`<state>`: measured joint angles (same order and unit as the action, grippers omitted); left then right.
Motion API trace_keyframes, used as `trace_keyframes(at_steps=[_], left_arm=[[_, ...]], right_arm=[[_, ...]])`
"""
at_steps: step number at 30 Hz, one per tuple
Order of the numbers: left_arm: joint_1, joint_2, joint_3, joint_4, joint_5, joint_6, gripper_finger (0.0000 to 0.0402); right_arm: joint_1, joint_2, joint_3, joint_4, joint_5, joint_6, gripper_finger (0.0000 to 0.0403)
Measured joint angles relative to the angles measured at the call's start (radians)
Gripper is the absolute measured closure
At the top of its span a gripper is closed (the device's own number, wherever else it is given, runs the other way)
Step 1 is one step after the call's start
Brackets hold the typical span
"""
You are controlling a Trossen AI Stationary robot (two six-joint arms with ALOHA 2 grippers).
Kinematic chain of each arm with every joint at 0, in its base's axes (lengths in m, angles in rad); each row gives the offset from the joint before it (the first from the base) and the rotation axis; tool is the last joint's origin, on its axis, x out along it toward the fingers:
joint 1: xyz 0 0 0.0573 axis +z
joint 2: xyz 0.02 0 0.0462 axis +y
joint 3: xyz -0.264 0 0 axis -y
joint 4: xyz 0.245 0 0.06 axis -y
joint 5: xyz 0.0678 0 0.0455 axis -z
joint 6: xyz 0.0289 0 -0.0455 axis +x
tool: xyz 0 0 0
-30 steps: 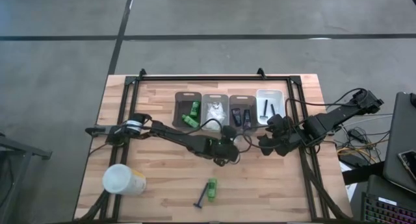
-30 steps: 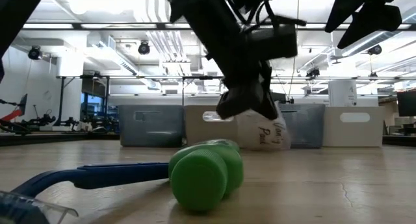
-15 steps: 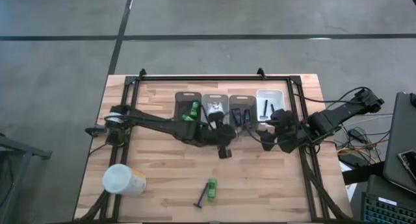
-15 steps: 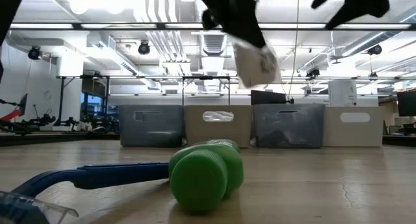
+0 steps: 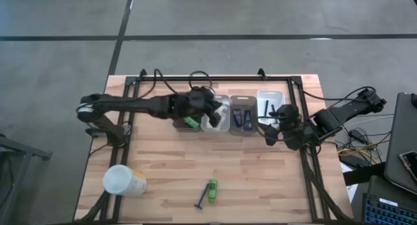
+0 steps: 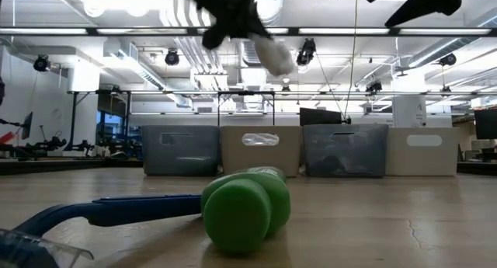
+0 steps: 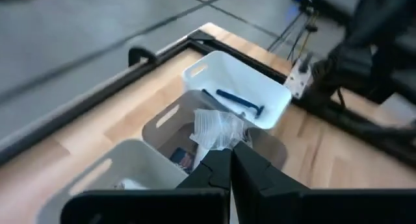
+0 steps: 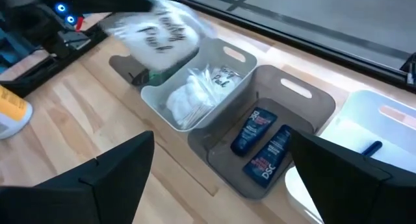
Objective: Pick & Place Travel size toiletries
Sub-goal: Put the white cotton pack into the gray bin
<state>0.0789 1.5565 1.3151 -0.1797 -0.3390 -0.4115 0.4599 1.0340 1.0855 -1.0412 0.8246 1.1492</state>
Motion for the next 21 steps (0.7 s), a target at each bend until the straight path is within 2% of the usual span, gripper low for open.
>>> trace_keyframes(at_steps=[5, 11, 14, 21], left_arm=[[0.151, -0.020, -0.231, 0.303, 0.202, -0.196, 0.0401], [0.262, 0.035, -0.402, 0.552, 0.327, -0.392, 0.0401], [0.282, 0.066, -0.422, 0.644, 0.366, -0.437, 0.0401], [0.286, 0.162, -0.389, 0.637, 0.437, -0.461, 0.0399]], right_arm=[[0.000, 0.004, -0.006, 0.001, -0.002, 0.003, 0.0062], [0.000, 0.005, -0.006, 0.000, -0.002, 0.003, 0.0083], [-0.003, 0.005, -0.006, 0.000, -0.002, 0.005, 0.0094], [-0.010, 0.006, -0.006, -0.003, 0.013, 0.048, 0.0117]])
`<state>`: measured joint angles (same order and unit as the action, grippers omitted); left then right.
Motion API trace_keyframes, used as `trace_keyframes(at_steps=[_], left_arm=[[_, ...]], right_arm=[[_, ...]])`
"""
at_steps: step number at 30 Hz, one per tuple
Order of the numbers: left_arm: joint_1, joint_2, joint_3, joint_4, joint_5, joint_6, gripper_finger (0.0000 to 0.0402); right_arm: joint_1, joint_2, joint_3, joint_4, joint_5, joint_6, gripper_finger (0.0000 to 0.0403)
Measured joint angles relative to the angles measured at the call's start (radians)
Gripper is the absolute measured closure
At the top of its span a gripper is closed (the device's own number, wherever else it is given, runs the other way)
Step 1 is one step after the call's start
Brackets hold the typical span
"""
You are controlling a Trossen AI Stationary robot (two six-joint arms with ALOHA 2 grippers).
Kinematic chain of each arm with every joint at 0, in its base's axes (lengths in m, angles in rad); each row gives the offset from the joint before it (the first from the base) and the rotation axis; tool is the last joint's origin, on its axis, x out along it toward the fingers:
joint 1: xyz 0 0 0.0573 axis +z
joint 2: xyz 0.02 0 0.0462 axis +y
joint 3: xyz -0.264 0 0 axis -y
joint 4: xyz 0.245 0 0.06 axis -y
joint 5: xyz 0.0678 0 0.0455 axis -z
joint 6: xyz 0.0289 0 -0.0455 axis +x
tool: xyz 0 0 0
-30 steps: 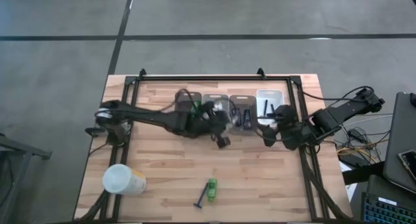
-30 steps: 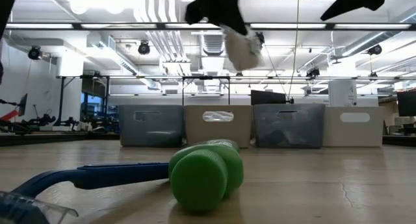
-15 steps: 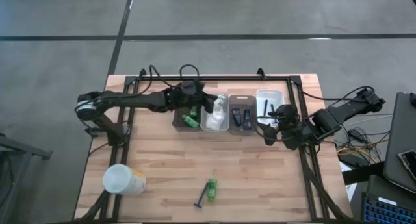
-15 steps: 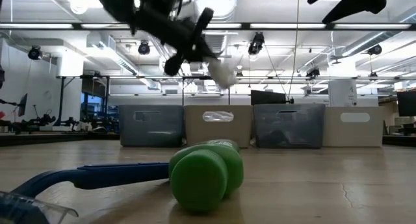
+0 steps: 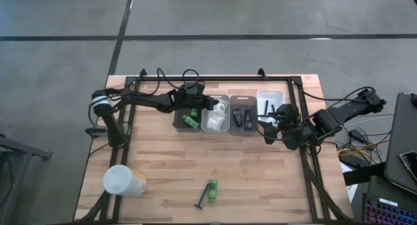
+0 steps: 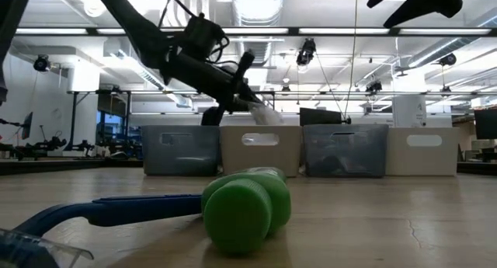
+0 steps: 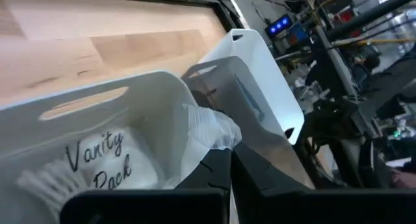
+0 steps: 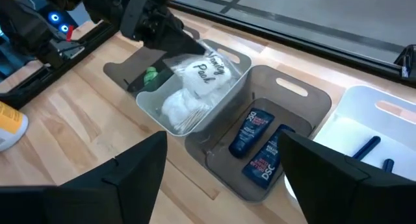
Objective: Pick & Place Travel size toiletries
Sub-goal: Put the white cotton pack into the gray bin
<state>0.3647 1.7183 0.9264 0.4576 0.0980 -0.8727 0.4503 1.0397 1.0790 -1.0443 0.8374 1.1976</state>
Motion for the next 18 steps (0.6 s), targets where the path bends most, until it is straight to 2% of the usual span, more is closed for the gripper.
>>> trace_keyframes(at_steps=[3, 7, 10, 14, 18], left_arm=[[-0.003, 0.025, 0.012, -0.046, -0.018, 0.051, 0.0399], [-0.004, 0.023, 0.023, -0.170, -0.129, 0.106, 0.0390], [-0.004, 0.012, 0.037, -0.268, -0.211, 0.103, 0.0367], [-0.007, 0.013, 0.049, -0.261, -0.214, 0.050, 0.0321], [-0.017, 0.013, 0.075, -0.252, -0.189, 0.097, 0.0274]], right_arm=[[0.000, 0.000, 0.000, 0.000, 0.001, 0.004, 0.0126], [0.000, 0.000, 0.000, 0.000, 0.001, 0.016, 0.0138], [0.001, 0.000, 0.000, 0.000, -0.001, 0.015, 0.0148], [0.001, 0.000, 0.000, 0.000, -0.003, 0.010, 0.0159], [0.001, 0.000, -0.002, 0.000, -0.001, 0.004, 0.0168]])
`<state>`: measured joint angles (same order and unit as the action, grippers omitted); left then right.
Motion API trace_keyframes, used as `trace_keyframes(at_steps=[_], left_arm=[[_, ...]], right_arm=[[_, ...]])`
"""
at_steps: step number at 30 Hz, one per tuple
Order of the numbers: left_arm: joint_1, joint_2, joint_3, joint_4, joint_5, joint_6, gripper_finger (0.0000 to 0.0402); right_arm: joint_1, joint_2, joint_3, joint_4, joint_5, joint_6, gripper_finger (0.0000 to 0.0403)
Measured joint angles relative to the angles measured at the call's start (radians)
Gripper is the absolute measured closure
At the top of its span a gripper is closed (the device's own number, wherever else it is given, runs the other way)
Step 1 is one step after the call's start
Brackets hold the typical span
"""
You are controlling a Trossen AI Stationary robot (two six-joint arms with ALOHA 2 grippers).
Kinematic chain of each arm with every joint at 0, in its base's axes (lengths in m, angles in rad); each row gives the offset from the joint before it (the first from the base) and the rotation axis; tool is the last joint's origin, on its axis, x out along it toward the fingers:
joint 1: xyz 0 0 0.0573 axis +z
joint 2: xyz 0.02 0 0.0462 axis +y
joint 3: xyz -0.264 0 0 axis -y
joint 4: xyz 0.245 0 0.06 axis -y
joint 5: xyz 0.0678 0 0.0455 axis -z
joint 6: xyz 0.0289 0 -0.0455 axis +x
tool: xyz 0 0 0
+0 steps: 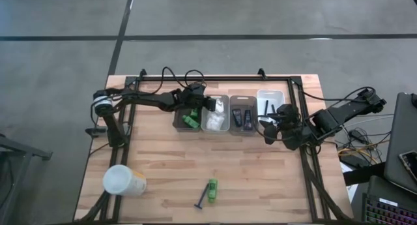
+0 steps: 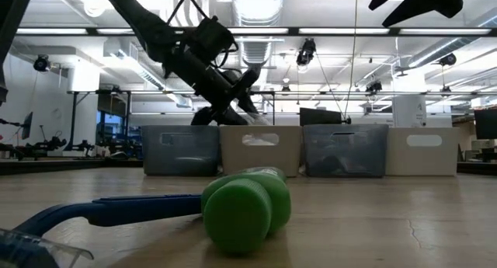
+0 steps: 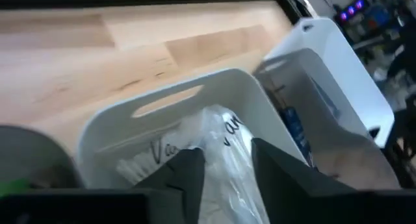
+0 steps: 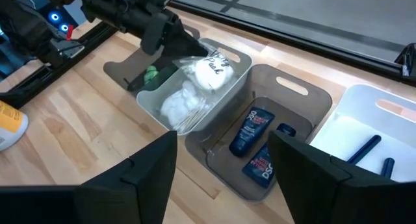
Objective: Pick & Place Travel size toiletries
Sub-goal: Put the white cotton pack into the gray bin
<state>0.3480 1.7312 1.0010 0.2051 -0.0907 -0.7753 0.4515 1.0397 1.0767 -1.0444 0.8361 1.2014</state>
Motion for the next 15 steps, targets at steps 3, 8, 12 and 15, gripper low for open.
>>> trace_keyframes(at_steps=[3, 8, 12, 15], left_arm=[[-0.009, 0.000, 0.017, -0.054, 0.001, 0.084, 0.0244], [-0.011, 0.000, 0.050, -0.197, 0.019, 0.146, 0.0212], [-0.011, -0.009, 0.070, -0.254, 0.075, 0.152, 0.0199], [-0.012, -0.028, 0.084, -0.254, 0.114, 0.182, 0.0198]], right_arm=[[0.000, 0.000, 0.000, 0.000, 0.001, 0.000, 0.0173], [0.000, 0.000, 0.000, 0.000, 0.002, -0.005, 0.0177], [0.000, 0.000, 0.000, 0.000, 0.002, -0.004, 0.0168], [0.000, 0.000, 0.000, 0.000, 0.001, -0.004, 0.0157]])
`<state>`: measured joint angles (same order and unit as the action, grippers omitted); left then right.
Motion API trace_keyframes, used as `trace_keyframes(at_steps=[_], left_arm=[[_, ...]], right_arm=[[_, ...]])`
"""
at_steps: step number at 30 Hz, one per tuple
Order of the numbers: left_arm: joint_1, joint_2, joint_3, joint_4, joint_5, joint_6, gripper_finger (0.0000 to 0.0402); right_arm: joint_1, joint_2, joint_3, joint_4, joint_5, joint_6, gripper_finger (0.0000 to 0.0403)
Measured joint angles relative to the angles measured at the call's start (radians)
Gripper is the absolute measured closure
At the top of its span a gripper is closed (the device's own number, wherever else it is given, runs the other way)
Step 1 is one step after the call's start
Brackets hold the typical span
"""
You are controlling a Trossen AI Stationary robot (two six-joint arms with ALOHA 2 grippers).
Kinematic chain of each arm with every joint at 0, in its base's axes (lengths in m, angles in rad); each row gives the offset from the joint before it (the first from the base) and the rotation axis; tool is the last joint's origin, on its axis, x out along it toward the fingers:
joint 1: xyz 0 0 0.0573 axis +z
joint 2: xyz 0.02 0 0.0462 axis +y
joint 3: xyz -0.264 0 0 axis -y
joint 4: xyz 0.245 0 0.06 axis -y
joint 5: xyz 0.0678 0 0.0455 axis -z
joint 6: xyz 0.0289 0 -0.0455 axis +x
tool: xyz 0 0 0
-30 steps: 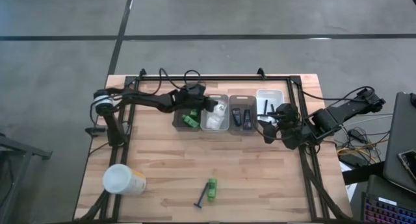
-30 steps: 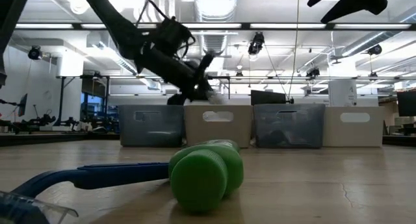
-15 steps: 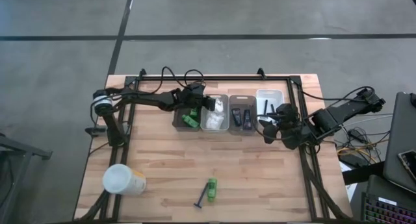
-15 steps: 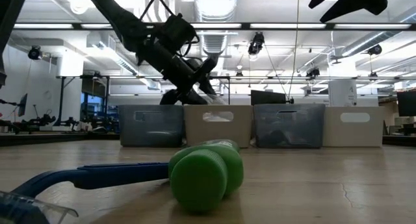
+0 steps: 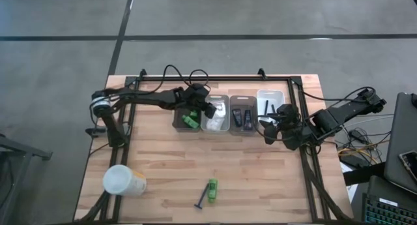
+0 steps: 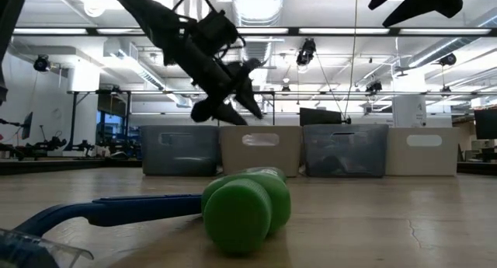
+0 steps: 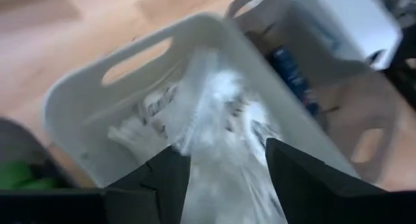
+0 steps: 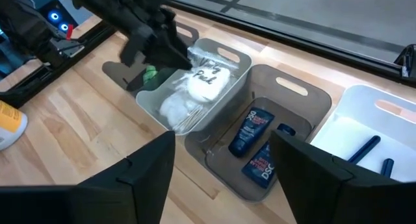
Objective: Pick & Place Travel size toiletries
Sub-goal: Put the white cotton pack into the gray bin, then put the blue razor into the white bin
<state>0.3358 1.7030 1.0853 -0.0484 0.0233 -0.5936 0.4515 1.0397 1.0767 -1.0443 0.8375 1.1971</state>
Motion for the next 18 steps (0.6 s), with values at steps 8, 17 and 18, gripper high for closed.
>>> trace_keyframes(at_steps=[8, 17, 18], left_arm=[[0.003, -0.063, 0.006, -0.004, -0.007, 0.098, 0.0197], [-0.066, -0.186, 0.006, -0.028, 0.280, 0.119, 0.0199], [-0.075, -0.194, 0.006, -0.027, 0.322, 0.102, 0.0199]], right_arm=[[0.000, 0.000, -0.001, 0.001, -0.004, 0.004, 0.0129], [0.000, 0.000, -0.002, 0.001, -0.011, 0.007, 0.0098], [0.000, 0.000, -0.002, 0.001, -0.011, 0.007, 0.0094]])
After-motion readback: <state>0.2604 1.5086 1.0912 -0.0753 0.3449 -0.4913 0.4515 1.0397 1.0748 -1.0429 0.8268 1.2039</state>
